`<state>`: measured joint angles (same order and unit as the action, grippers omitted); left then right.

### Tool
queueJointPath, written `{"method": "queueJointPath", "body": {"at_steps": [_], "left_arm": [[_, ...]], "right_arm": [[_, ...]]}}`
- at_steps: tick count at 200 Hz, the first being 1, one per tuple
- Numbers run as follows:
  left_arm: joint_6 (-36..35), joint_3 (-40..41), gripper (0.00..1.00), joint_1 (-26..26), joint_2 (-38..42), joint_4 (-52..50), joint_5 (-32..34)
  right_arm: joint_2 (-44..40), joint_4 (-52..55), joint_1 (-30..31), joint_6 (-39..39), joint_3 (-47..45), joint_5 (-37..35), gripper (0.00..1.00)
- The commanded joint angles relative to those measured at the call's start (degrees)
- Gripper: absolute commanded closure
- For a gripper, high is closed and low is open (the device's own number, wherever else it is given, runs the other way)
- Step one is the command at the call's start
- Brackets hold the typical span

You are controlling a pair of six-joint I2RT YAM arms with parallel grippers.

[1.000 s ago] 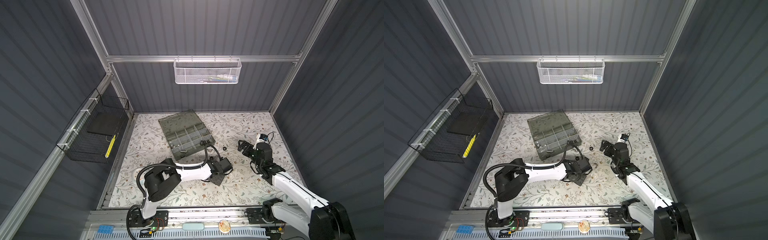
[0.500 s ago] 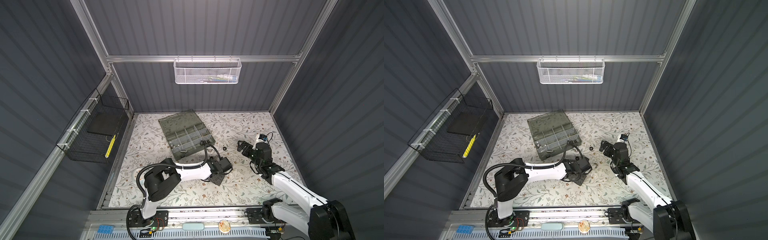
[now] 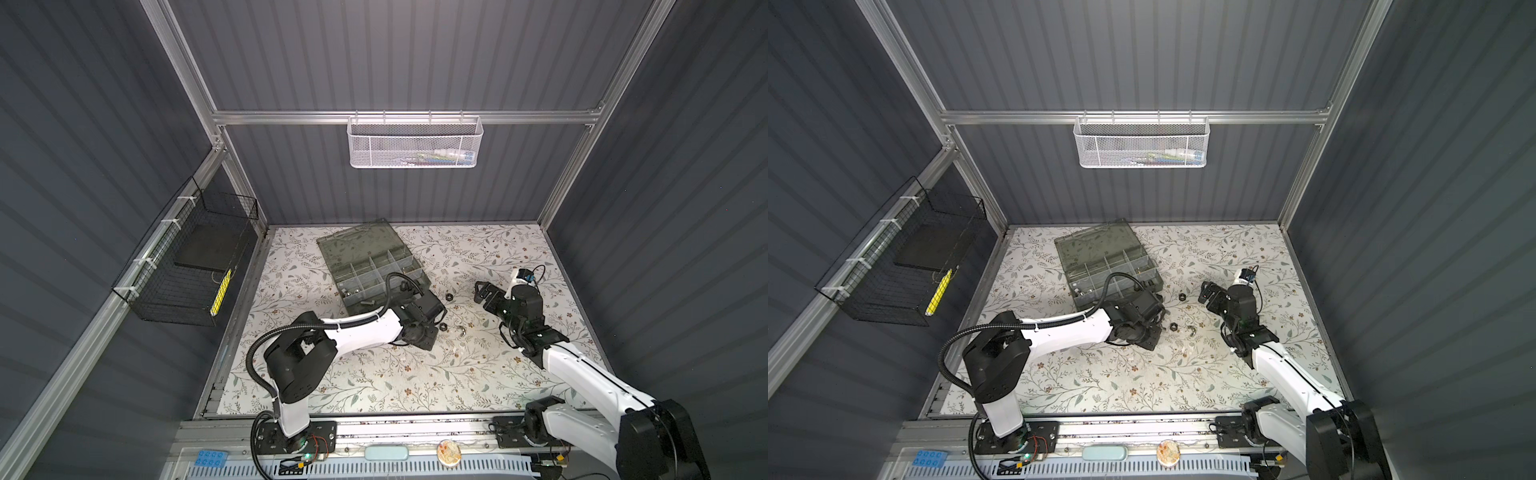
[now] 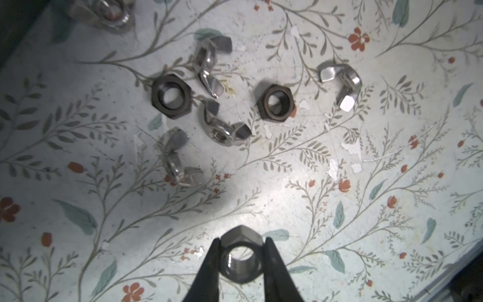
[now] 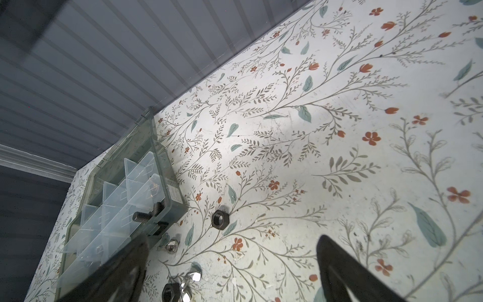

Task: Sort the screws and nuts into containers
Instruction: Pick up the nut from the bottom-center of the table.

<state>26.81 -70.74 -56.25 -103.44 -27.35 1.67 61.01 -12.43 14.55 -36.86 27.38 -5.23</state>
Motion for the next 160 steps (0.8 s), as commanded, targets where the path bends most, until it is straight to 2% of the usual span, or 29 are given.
{"method": "queueJointPath", "body": {"at_steps": [1,62,102,118,160], "left_arm": [[-0.8,0.3,0.76,1.8,2.6,-0.9,-0.9],[-4.1,-2.3,0.76,8.6,6.5,-4.1,-0.6],[-5.2,-3.4,0.76,15.3,8.6,-4.2,-3.5],[-5.2,-3.2,0.76,18.6,9.0,-3.5,-4.8],[-3.2,-1.8,0.75,28.1,10.1,-0.7,-11.7]], "right_arm": [[0.4,-0.7,-0.2,0.3,0.1,1.1,0.01],[2.1,-1.9,2.0,2.2,1.3,3.3,0.01],[2.7,-3.0,9.5,7.6,3.3,1.0,0.01],[5.3,-4.0,12.3,9.3,3.9,1.0,0.01],[7.9,-5.7,19.1,15.2,5.8,0.9,0.01]]}}
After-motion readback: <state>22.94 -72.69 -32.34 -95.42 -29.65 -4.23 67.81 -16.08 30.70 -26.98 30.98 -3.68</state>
